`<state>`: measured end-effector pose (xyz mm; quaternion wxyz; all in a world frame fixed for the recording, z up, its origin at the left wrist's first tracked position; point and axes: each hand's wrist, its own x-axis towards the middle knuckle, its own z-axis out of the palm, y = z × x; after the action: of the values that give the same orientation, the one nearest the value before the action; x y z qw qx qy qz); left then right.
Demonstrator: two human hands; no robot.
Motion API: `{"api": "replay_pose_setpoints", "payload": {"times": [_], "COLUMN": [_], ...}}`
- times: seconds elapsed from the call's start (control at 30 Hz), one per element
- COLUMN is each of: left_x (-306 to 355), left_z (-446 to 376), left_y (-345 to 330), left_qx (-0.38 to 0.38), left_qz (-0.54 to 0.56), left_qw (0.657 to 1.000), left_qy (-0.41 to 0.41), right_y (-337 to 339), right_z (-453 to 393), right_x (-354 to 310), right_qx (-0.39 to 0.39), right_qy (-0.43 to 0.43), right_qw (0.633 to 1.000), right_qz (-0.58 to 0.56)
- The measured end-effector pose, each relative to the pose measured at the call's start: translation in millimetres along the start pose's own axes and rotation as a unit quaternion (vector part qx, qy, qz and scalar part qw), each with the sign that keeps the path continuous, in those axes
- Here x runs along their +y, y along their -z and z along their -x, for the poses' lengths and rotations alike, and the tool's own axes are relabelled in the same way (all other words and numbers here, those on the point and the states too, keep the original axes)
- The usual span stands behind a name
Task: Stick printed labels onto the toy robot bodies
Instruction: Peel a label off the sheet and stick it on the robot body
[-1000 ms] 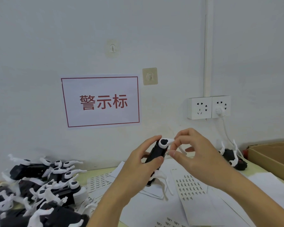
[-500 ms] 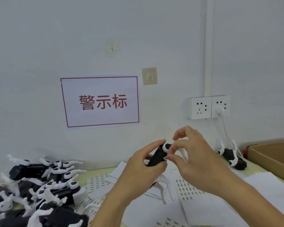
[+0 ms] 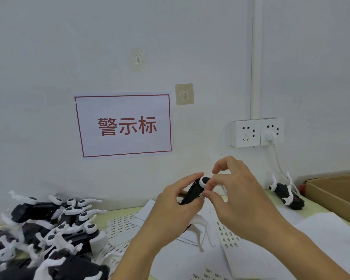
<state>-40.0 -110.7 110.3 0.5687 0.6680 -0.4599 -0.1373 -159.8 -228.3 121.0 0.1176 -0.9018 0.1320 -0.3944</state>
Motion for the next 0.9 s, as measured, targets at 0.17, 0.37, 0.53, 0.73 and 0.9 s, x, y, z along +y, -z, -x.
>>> {"api": "replay_pose_setpoints", "payload": {"times": [0.17,0.37,0.53,0.73,0.9], "left_x": [0.9,0.1,-0.8,-1.8,-1.2], "left_z": [-0.3,-0.7,-1.4,-1.3,-1.9], "left_y": [0.2,1.1,0.4,-0.2,-1.4], "left_qx": [0.009,0.013,0.018,0.027,0.039], "left_qz": [-0.003,-0.005,-0.007,-0.015,-0.024], "left_qw": [1.0,1.0,1.0,0.999,0.999], "left_qy": [-0.006,-0.012,-0.01,-0.012,-0.018], "right_y": [-2.5,-5.2,-7.0,-8.8,-10.4], "right_z": [1.5,1.0,1.9,1.7,3.3], "right_x": [0.3,1.2,1.3,0.5,-1.2], "right_qx": [0.018,0.025,0.038,0.05,0.076], "right_qy": [0.002,0.007,0.011,0.015,0.015], "right_qw": [1.0,0.999,0.998,0.998,0.996], "right_qz": [0.01,0.03,0.038,0.041,0.052]}}
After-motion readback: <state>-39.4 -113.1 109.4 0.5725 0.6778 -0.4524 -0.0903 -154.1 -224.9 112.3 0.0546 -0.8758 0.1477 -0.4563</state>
